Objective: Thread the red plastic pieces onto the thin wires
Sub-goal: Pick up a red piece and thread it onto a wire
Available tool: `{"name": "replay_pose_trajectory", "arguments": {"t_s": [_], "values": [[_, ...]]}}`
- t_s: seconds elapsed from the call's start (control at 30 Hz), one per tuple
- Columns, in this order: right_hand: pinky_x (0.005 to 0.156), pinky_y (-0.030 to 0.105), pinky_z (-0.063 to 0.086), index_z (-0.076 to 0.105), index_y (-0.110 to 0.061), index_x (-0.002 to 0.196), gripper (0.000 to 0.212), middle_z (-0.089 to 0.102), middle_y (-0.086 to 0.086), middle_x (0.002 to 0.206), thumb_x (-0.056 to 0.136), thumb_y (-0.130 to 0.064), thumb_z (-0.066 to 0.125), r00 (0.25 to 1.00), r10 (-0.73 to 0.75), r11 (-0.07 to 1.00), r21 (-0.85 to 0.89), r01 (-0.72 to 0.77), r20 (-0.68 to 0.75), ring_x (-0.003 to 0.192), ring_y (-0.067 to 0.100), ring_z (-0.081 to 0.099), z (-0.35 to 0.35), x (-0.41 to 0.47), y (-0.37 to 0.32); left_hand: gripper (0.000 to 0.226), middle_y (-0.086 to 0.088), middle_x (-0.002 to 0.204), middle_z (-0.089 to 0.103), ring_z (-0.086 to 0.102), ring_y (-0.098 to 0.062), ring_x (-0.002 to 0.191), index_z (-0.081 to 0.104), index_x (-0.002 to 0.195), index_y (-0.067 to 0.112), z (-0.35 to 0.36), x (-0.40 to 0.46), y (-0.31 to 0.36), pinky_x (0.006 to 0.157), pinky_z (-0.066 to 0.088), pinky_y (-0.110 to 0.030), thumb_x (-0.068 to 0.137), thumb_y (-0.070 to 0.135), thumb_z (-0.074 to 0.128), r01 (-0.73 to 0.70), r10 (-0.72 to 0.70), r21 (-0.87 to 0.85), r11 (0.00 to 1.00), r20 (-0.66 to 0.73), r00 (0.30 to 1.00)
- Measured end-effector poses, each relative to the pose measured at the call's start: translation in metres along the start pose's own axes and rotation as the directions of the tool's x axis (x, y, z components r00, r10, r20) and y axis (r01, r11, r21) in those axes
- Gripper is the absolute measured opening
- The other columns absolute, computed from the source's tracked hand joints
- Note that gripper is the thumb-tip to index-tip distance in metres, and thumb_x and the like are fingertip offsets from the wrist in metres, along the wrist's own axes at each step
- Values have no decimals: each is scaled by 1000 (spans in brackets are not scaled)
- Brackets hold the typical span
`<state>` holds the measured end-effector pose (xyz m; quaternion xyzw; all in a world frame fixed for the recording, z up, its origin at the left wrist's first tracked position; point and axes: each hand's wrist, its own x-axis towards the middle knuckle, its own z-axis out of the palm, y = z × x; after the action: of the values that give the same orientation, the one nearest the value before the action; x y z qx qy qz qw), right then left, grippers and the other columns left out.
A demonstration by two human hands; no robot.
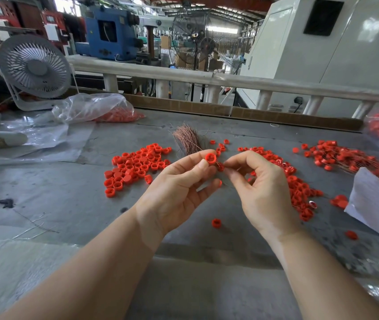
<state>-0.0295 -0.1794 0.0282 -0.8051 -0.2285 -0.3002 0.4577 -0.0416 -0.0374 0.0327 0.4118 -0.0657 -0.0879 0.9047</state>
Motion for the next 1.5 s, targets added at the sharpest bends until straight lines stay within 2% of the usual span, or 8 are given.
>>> {"name": "replay_pose_trajectory", "arguments": {"t_s": [0.37, 0.63, 0.73, 1.17, 1.27, 1.33, 1.4, 1.5], "values": [[62, 5, 39, 68, -18, 78, 19, 61, -15, 64, 80, 1, 67, 993, 86, 996, 31, -89, 83, 62, -8, 54, 2, 0, 2, 19, -6, 85, 73, 69, -8, 74, 75, 75, 13, 2, -2, -4, 75, 57, -26, 72, 9, 57, 5, -6, 1, 1000, 122, 993], [62, 7, 40, 67, -21, 76, 19, 61, -14, 61, 79, -2, 70, 977, 148, 987, 37, -155, 151, 59, -8, 52, 2, 0, 1, 19, -8, 82, 72, 70, -15, 77, 74, 76, 10, 0, 2, -6, 76, 57, -27, 75, 8, 55, -69, 71, -28, 997, 70, 995], [68, 17, 46, 67, -25, 76, 19, 64, -12, 67, 80, -6, 70, 955, 240, 970, -80, -229, 176, 64, -1, 56, 4, -2, 6, 17, -8, 79, 72, 70, -15, 76, 70, 84, 7, -3, 6, -6, 76, 57, -26, 75, 8, 55, -121, 120, -46, 992, -10, 993], [81, 36, 47, 70, -19, 90, 21, 70, 3, 89, 86, -3, 57, 900, 403, 766, -477, -431, -167, 88, 26, 61, -15, 5, 21, 16, -2, 72, 71, 69, -11, 72, 65, 90, 4, -9, 10, -9, 76, 57, -24, 90, -1, 50, -105, 130, 118, 987, -223, 966], [77, 29, 48, 70, -19, 88, 17, 69, -2, 85, 84, -5, 62, 916, 400, 828, -422, -371, -19, 83, 18, 62, -15, 4, 17, 15, -3, 72, 70, 68, -11, 73, 65, 90, 4, -8, 10, -9, 76, 57, -25, 90, -1, 51, -99, 122, 113, 989, -217, 969], [71, 16, 45, 69, -20, 81, 15, 67, -8, 77, 80, -6, 69, 901, 373, 911, -273, -309, 222, 71, 1, 60, -14, 4, 9, 14, -3, 73, 70, 68, -11, 72, 65, 90, 4, -8, 10, -9, 76, 56, -24, 90, 0, 51, -104, 125, 103, 989, -219, 968], [63, 5, 40, 71, -18, 79, 12, 67, -10, 71, 76, -6, 73, 816, 318, 947, -125, -295, 483, 62, -8, 56, -12, 4, -1, 14, -3, 73, 70, 69, -11, 71, 64, 91, 4, -8, 10, -8, 75, 56, -23, 90, -1, 50, -110, 128, 94, 989, -219, 967], [63, 8, 43, 72, -14, 78, 12, 70, -4, 72, 71, -9, 78, 693, 257, 954, -61, -294, 674, 65, -3, 60, -14, 3, -7, 15, -3, 73, 70, 69, -11, 72, 64, 91, 4, -9, 10, -8, 75, 56, -24, 90, -1, 50, -114, 132, 91, 989, -221, 966]]}}
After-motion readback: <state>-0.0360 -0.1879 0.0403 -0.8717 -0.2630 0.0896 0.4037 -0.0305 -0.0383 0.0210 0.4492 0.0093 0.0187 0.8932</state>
